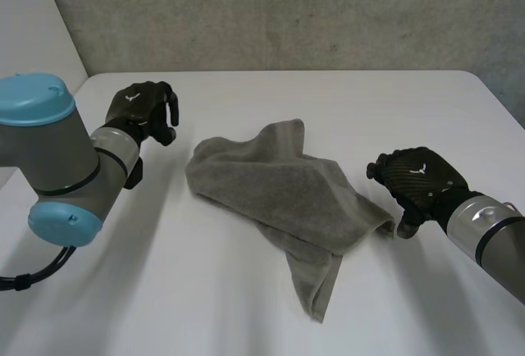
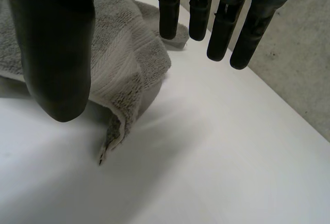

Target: Fold the towel.

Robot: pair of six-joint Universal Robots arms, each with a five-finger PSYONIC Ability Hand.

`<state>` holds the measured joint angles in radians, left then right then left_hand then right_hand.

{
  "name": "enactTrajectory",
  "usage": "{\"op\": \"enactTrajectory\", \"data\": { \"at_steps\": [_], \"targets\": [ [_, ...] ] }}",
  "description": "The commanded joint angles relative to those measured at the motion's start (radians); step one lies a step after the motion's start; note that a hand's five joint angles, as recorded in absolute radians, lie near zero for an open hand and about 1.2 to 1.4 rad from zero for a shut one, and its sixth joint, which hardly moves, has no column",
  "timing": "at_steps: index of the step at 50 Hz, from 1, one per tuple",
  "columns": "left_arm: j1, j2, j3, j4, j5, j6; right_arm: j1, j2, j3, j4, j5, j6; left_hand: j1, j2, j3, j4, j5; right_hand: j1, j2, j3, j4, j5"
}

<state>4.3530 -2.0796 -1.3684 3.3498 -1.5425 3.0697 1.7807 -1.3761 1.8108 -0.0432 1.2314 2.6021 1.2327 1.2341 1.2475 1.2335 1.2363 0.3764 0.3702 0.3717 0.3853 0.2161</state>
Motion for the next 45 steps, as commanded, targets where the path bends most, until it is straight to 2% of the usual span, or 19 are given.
{"op": "enactTrajectory", "data": {
  "at_steps": [1,3,8,11,13,22,25,27,28,30,35,39,41,42,44,45],
  "targets": [
    [-0.036,-0.008,0.002,-0.001,0.010,0.007,0.011,0.078,-0.013,-0.027,-0.007,0.001,-0.259,-0.260,-0.274,-0.260,-0.437,-0.015,-0.009,-0.011,-0.024,-0.030],
    [-0.046,-0.011,0.003,-0.001,0.022,0.024,0.023,0.100,-0.014,-0.037,-0.013,0.001,-0.279,-0.281,-0.294,-0.280,-0.457,-0.015,-0.009,-0.011,-0.024,-0.030],
    [-0.072,-0.042,0.012,0.003,0.055,0.177,0.071,0.170,-0.039,-0.056,-0.023,-0.004,-0.417,-0.418,-0.432,-0.418,-0.595,-0.007,0.000,-0.002,-0.016,-0.021],
    [-0.076,-0.059,0.020,0.003,0.055,0.218,0.077,0.190,-0.048,-0.056,-0.024,-0.005,-0.482,-0.483,-0.497,-0.483,-0.660,-0.004,0.003,0.001,-0.013,-0.018],
    [-0.092,-0.100,0.054,0.003,0.053,0.266,0.080,0.213,-0.054,-0.067,-0.024,-0.005,-0.721,-0.723,-0.736,-0.722,-0.900,0.002,0.008,0.007,-0.007,-0.012],
    [-0.124,-0.226,0.158,-0.026,0.052,0.291,0.078,0.232,-0.053,-0.129,-0.021,-0.011,-0.817,-0.818,-0.831,-0.817,-0.995,0.026,0.032,0.030,0.017,0.011],
    [-0.128,-0.250,0.181,-0.044,0.053,0.293,0.077,0.236,-0.051,-0.133,-0.017,-0.010,-0.834,-0.836,-0.849,-0.835,-1.012,0.140,0.146,0.145,0.131,0.126],
    [-0.131,-0.264,0.193,-0.053,0.053,0.293,0.072,0.236,-0.048,-0.150,-0.010,-0.008,-0.831,-0.833,-0.846,-0.832,-1.009,0.394,0.400,0.399,0.385,0.380],
    [-0.131,-0.264,0.193,-0.053,0.053,0.293,0.072,0.236,-0.048,-0.150,-0.010,-0.008,-0.831,-0.833,-0.846,-0.832,-1.009,0.396,0.402,0.400,0.387,0.381],
    [-0.141,-0.272,0.195,-0.053,0.053,0.293,0.069,0.236,-0.047,-0.164,-0.009,-0.007,-0.820,-0.821,-0.834,-0.820,-0.998,0.612,0.618,0.617,0.603,0.598],
    [-0.147,-0.289,0.195,-0.064,0.047,0.294,0.069,0.235,-0.048,-0.164,-0.004,-0.004,-0.814,-0.815,-0.828,-0.814,-0.992,0.792,0.798,0.797,0.783,0.778],
    [-0.158,-0.296,0.193,-0.092,0.042,0.299,0.075,0.236,-0.042,-0.162,-0.003,-0.004,-0.744,-0.745,-0.759,-0.744,-0.922,0.798,0.804,0.802,0.789,0.783],
    [-0.161,-0.293,0.193,-0.102,0.042,0.314,0.077,0.236,-0.039,-0.161,-0.001,-0.004,-0.402,-0.403,-0.417,-0.402,-0.580,0.885,0.891,0.890,0.876,0.871],
    [-0.161,-0.293,0.193,-0.102,0.042,0.314,0.077,0.236,-0.039,-0.161,-0.001,-0.004,-0.400,-0.401,-0.415,-0.401,-0.578,0.886,0.892,0.891,0.877,0.872],
    [-0.164,-0.284,0.192,-0.113,0.044,0.326,0.077,0.235,-0.039,-0.161,0.002,-0.004,-0.087,-0.088,-0.102,-0.088,-0.265,1.019,1.026,1.024,1.010,1.005],
    [-0.164,-0.284,0.192,-0.113,0.044,0.327,0.077,0.235,-0.039,-0.161,0.002,-0.004,-0.086,-0.087,-0.100,-0.086,-0.264,1.020,1.026,1.025,1.011,1.006]
  ]
}}
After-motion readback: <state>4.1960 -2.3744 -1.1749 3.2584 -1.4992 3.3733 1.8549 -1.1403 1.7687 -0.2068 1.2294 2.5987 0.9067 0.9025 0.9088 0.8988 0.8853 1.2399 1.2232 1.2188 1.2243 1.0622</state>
